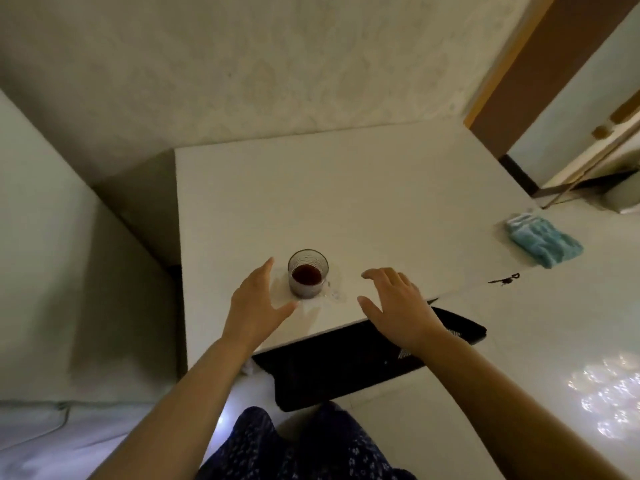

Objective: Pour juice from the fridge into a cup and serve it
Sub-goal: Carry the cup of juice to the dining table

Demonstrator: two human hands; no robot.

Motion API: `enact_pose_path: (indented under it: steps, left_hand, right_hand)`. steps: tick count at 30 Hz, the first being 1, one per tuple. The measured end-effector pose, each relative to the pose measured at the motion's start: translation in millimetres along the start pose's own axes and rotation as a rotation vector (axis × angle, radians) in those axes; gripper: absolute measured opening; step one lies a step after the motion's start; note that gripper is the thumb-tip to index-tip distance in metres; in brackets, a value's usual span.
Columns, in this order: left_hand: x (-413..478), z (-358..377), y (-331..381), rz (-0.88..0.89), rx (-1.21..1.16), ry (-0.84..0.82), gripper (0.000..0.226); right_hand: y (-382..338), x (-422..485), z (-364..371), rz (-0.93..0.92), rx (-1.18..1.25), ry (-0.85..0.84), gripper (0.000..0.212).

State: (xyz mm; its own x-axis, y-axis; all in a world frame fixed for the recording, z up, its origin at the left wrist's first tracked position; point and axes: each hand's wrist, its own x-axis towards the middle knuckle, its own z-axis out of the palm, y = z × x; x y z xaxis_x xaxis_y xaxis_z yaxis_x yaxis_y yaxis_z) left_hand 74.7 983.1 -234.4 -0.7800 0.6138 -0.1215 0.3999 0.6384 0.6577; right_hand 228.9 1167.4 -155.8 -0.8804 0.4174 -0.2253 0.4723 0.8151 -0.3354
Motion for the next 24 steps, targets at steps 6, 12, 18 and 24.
enact_pose_path:
  steps: [6,12,18,24]
  left_hand:
    - [27.5,25.9,13.2,-0.088,-0.085,-0.007,0.108]
    - [45.9,42.0,10.9,-0.083,-0.161,-0.016,0.112]
    - [49.1,59.0,6.3,-0.108,-0.364,0.022,0.086]
    - [54.0,63.7,3.5,-0.071,-0.434,0.054,0.071]
  right_hand:
    - [27.8,38.8,5.8,-0.124,-0.053,-0.088,0.046]
    - [34.5,62.6,19.3,-0.17,-0.093,-0.142,0.05]
    - [36.8,76.8,26.5,-0.185,-0.077,-0.173,0.049]
    - [36.3,82.8,33.8,-0.176,-0.073,-0.186,0.048]
